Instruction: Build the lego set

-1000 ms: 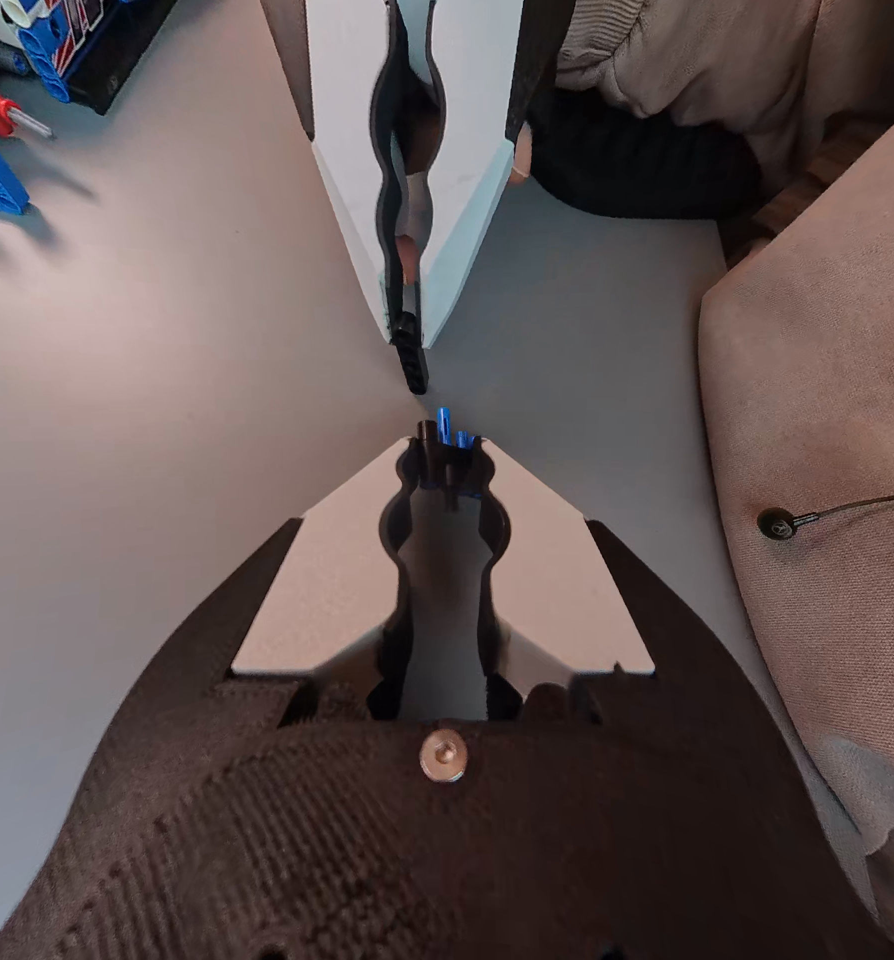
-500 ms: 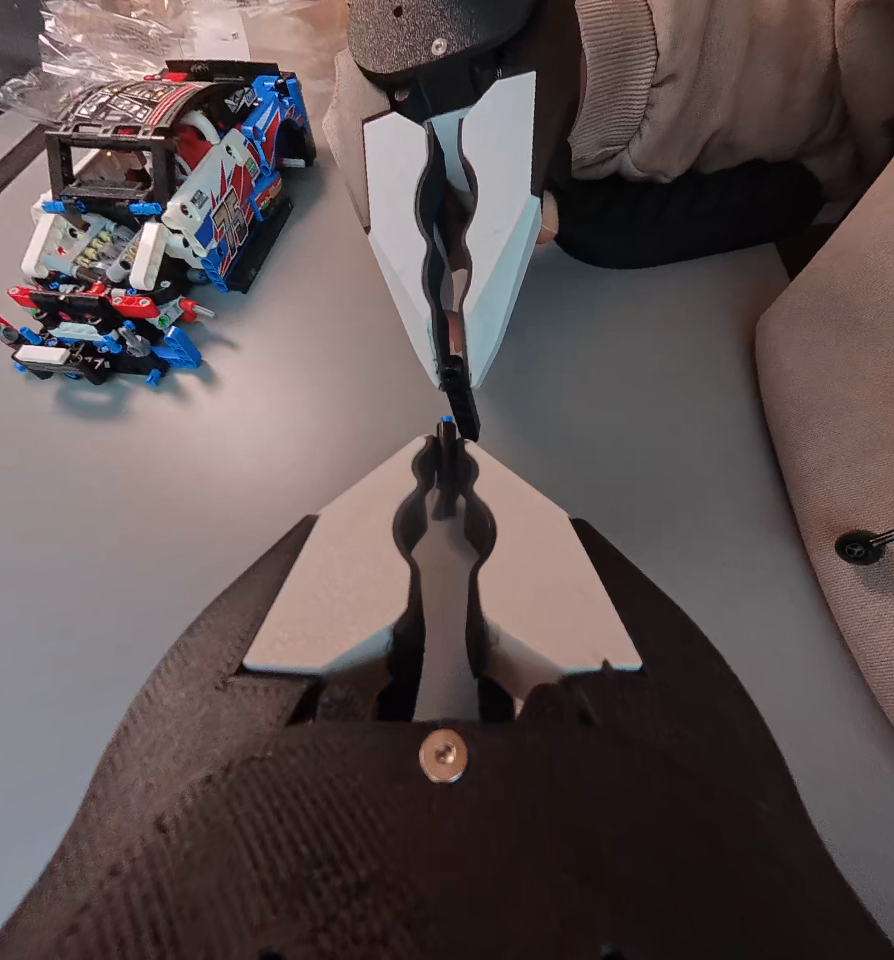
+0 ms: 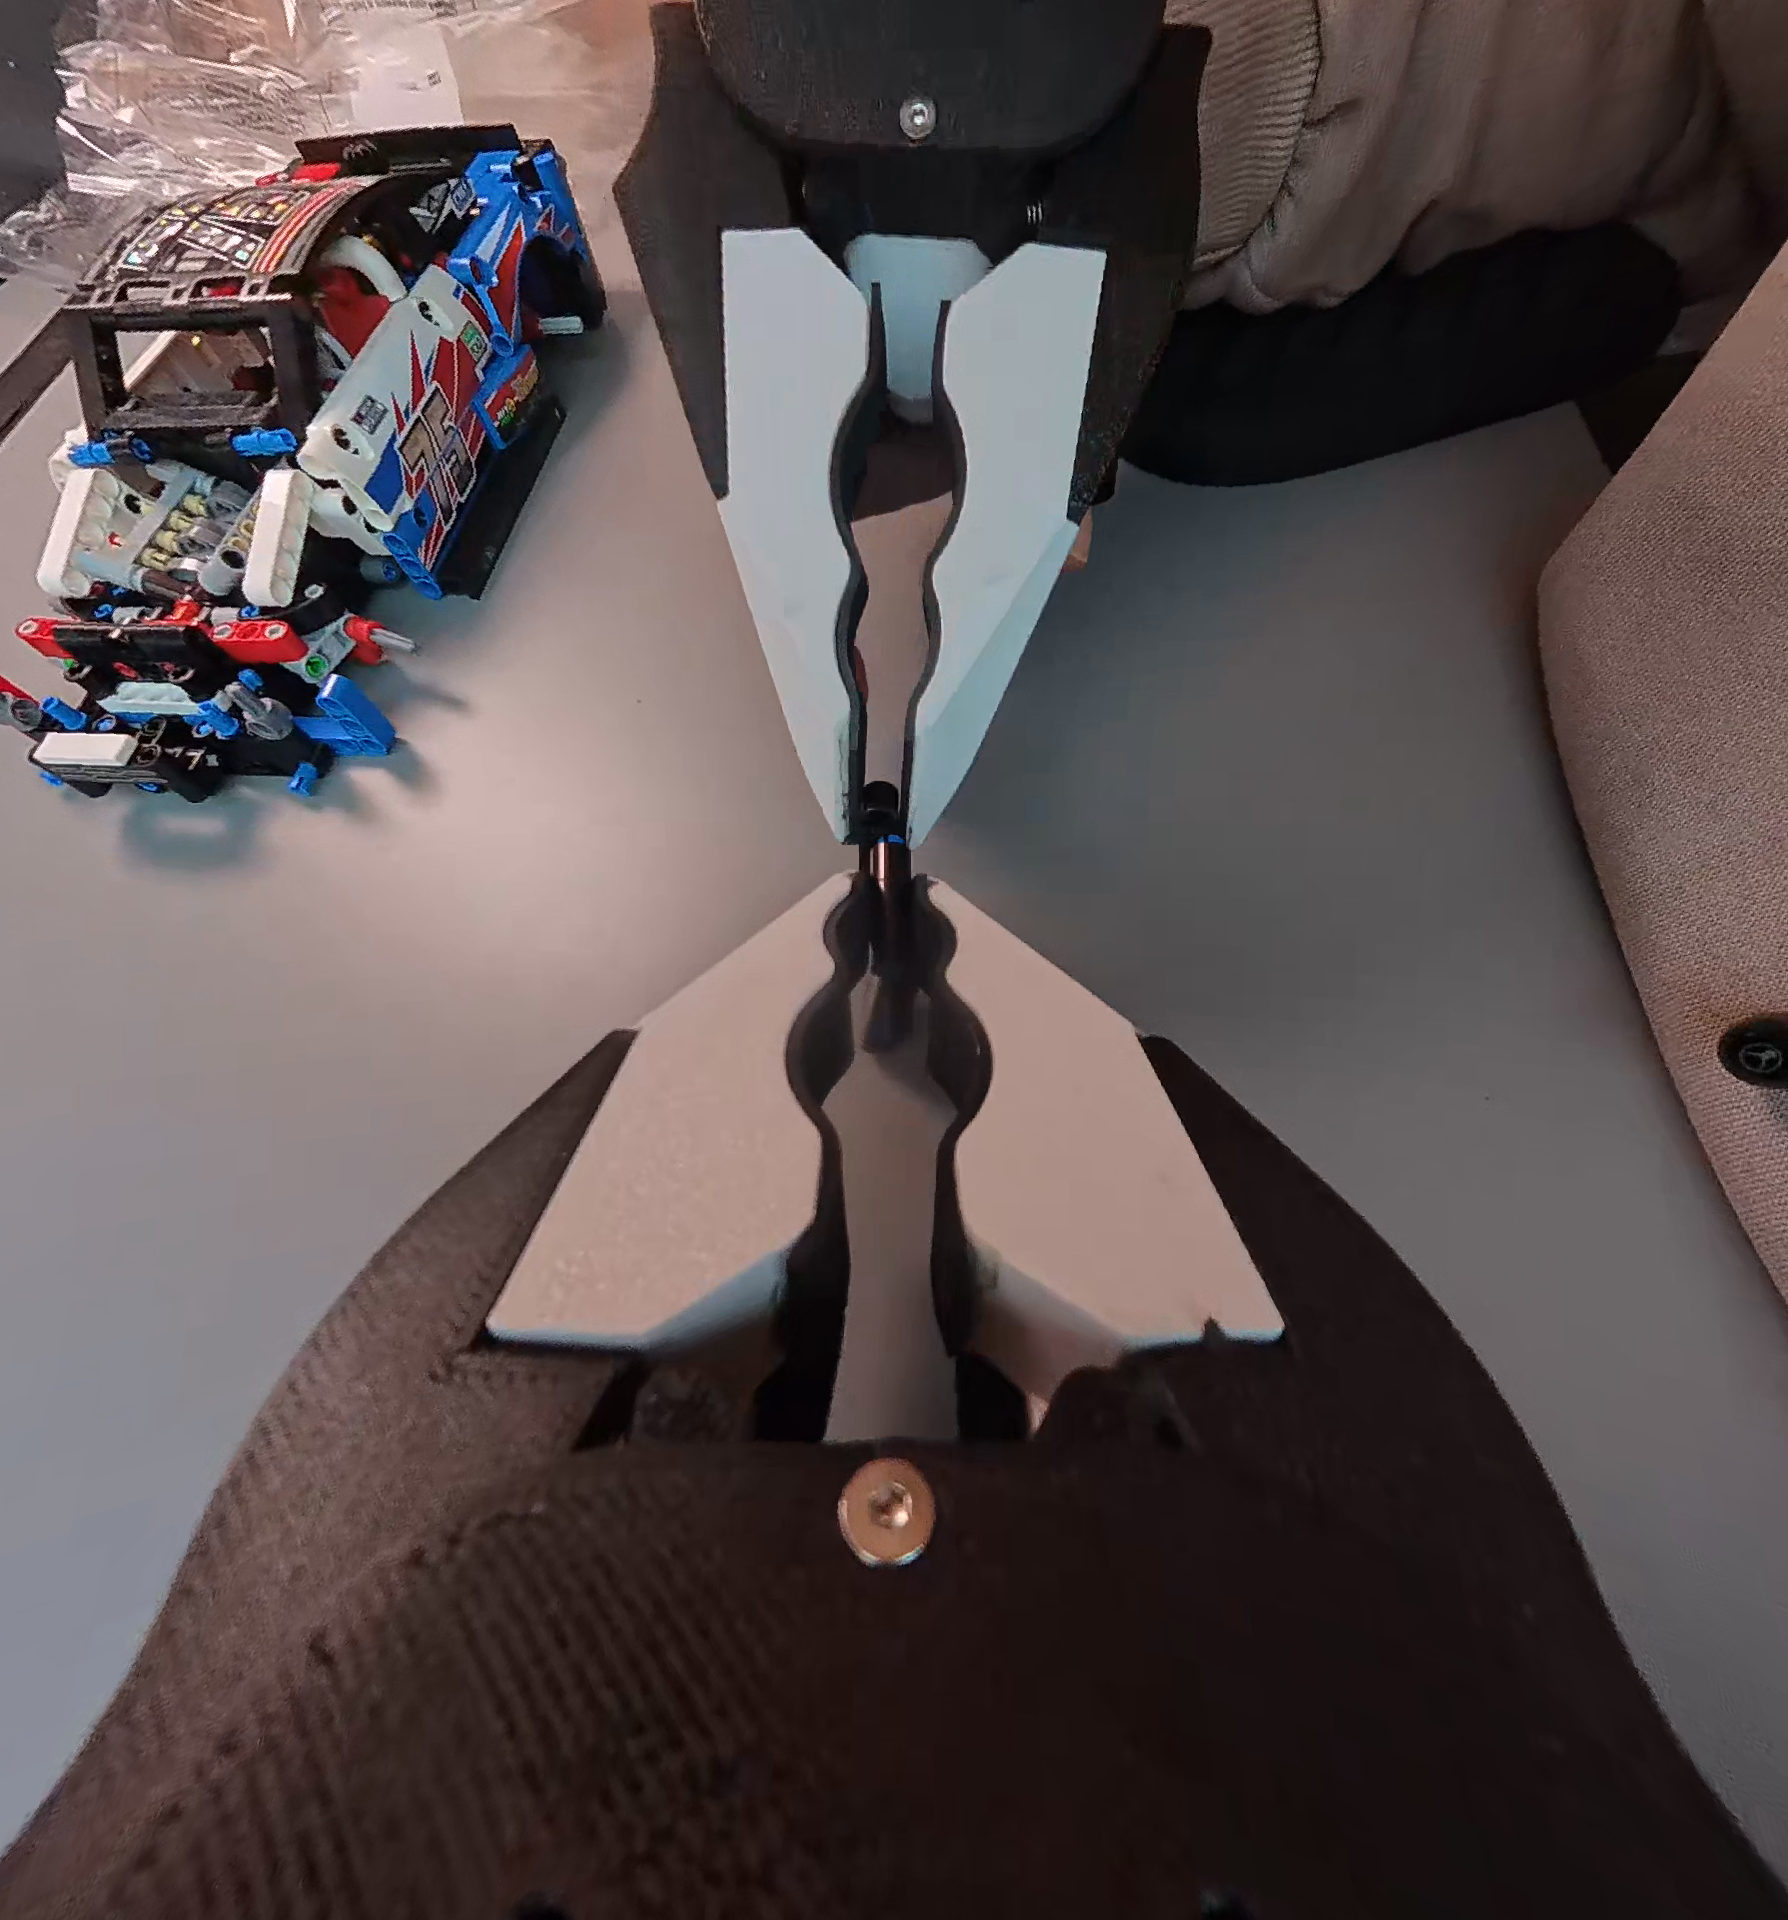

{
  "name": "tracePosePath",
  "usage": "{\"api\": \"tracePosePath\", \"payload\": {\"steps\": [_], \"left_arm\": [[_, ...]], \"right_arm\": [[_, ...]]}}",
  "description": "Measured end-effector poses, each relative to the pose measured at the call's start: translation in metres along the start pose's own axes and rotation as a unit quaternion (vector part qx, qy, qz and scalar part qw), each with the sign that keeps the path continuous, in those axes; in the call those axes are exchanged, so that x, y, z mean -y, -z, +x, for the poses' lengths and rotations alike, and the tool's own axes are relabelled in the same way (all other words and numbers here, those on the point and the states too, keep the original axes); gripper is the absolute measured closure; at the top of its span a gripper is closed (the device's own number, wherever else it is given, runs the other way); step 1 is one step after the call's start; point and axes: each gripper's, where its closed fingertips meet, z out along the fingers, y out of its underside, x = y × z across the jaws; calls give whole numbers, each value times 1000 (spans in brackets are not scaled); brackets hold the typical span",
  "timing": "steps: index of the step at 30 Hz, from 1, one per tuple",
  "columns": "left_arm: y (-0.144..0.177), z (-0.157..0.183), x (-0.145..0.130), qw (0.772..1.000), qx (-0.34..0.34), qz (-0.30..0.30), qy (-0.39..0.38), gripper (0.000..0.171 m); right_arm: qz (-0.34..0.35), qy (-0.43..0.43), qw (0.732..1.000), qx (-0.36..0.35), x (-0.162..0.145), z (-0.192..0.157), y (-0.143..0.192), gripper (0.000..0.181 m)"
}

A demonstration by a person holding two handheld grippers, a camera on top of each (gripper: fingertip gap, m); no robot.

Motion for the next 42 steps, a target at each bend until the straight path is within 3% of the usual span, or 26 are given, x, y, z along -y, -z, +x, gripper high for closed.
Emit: {"api": "tracePosePath", "payload": {"steps": [8, 16, 19, 23, 25, 27, 36, 42], "left_arm": [[-2, 4, 0, 1000, 1, 1, -27, 166], [1, 7, 13, 998, 16, 27, -62, 166], [5, 8, 22, 996, 28, 45, -77, 166], [15, 6, 39, 992, 42, 97, -71, 166], [21, 4, 43, 991, 36, 110, -60, 147], [24, 5, 44, 992, 24, 117, -43, 144], [25, 2, 48, 991, 23, 135, -7, 163], [26, 3, 50, 990, 27, 139, -22, 165]], "right_arm": [[-42, 79, 996, -21, -10, -2, -7, 175], [3, 112, 993, -30, 5, -7, -11, 150], [31, 130, 990, -42, 14, -8, -12, 164], [98, 89, 991, -20, 30, -8, -3, 168], [119, 63, 991, -10, 34, -7, 2, 177], [137, 41, 990, -4, 37, -4, 6, 177], [164, 14, 986, 18, 45, -8, 12, 177], [166, -38, 984, 50, 46, -10, 13, 176]]}}
